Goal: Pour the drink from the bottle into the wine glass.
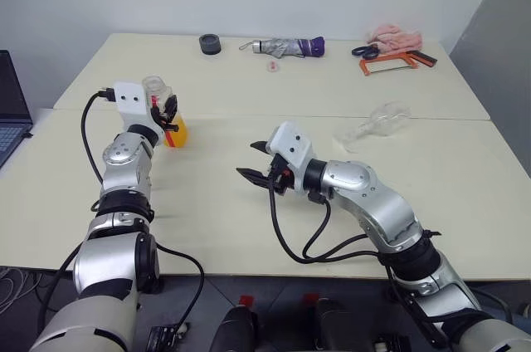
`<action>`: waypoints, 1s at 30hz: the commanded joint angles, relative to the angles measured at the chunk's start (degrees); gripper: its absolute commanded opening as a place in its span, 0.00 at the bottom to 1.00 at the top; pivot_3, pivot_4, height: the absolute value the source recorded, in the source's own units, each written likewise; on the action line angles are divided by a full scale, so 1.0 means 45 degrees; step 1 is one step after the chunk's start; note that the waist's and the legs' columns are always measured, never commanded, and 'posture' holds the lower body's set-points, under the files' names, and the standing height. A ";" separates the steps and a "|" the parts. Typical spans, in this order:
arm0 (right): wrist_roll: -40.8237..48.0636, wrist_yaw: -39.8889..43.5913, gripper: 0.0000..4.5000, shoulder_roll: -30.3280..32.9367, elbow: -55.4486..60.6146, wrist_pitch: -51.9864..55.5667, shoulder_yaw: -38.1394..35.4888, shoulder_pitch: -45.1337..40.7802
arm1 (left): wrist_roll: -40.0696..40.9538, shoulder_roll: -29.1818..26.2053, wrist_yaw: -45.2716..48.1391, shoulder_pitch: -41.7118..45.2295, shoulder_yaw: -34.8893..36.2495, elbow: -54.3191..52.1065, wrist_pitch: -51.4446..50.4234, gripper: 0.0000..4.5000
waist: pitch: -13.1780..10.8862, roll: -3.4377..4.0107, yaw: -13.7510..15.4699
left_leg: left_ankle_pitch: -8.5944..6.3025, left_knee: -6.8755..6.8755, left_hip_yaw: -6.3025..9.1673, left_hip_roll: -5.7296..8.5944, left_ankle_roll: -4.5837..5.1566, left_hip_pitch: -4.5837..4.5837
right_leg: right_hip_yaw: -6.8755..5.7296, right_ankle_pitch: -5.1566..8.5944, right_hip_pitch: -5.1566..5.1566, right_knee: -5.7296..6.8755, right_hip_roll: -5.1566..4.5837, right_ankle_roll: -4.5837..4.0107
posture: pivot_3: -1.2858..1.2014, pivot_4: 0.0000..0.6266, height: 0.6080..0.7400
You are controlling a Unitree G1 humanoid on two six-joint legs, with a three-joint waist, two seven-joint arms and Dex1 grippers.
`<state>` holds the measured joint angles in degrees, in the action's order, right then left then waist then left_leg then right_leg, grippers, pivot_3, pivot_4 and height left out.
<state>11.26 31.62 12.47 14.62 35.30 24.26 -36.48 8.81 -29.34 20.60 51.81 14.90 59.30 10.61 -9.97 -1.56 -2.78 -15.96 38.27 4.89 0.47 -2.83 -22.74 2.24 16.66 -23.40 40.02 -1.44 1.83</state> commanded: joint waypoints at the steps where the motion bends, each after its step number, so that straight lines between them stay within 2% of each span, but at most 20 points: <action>1: -0.0127 0.0098 0.66 -0.0194 0.0302 -0.0261 -0.0069 -0.0203 | 0.0049 -0.0170 -0.0074 0.0177 0.0175 0.0589 -0.0018 0.54 | 0.0003 0.0000 -0.0019 | 0.0000 0.0000 0.0001 0.0000 0.0000 0.0002 | -0.0001 0.0000 0.0000 0.0003 0.0002 0.0000 | 0.52 0.24 1.00; 7: -0.0254 0.0058 0.66 -0.0286 0.0387 -0.0129 -0.0218 -0.0088 | -0.0072 0.0067 0.0322 -0.0060 -0.0009 0.0507 0.0041 0.96 | 0.0002 -0.0001 -0.0070 | 0.0000 -0.0002 -0.0002 -0.0002 0.0000 -0.0005 | -0.0001 -0.0001 -0.0013 0.0008 0.0009 -0.0001 | 0.52 0.24 1.00; 8: -0.0264 0.0061 0.66 -0.0277 0.0406 -0.0117 -0.0232 -0.0064 | -0.0081 0.0102 0.0348 -0.0133 -0.0031 0.0449 0.0068 0.99 | 0.0002 -0.0001 -0.0070 | 0.0000 -0.0002 -0.0001 -0.0002 -0.0001 -0.0010 | -0.0001 -0.0001 -0.0019 0.0008 0.0008 -0.0002 | 0.52 0.24 1.00; 20: -0.0176 0.0091 0.66 0.0270 0.1079 0.0251 -0.0466 0.0790 | -0.0385 0.0392 -0.0416 -0.1718 -0.0299 -0.0607 0.0226 0.99 | 0.0003 -0.0001 -0.0085 | -0.0001 -0.0012 -0.0005 -0.0010 0.0002 -0.0008 | 0.0007 -0.0001 -0.0024 0.0009 0.0005 -0.0002 | 0.52 0.24 1.00; 30: -0.0107 0.0124 0.66 0.1194 0.1891 0.0635 -0.0916 0.1688 | -0.0264 0.0753 -0.0684 -0.3475 -0.0356 -0.2615 -0.0430 0.99 | 0.0003 -0.0002 -0.0068 | -0.0003 -0.0015 -0.0007 -0.0015 0.0004 -0.0008 | 0.0010 -0.0001 -0.0024 0.0008 -0.0002 -0.0003 | 0.52 0.24 1.00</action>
<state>10.26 31.78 17.45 19.62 38.17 21.66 -29.39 7.54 -25.88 18.00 37.23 13.27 51.01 9.06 -9.96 -1.56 -3.08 -15.97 38.19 4.85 0.40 -2.80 -22.77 2.29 16.66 -23.50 40.06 -1.45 1.82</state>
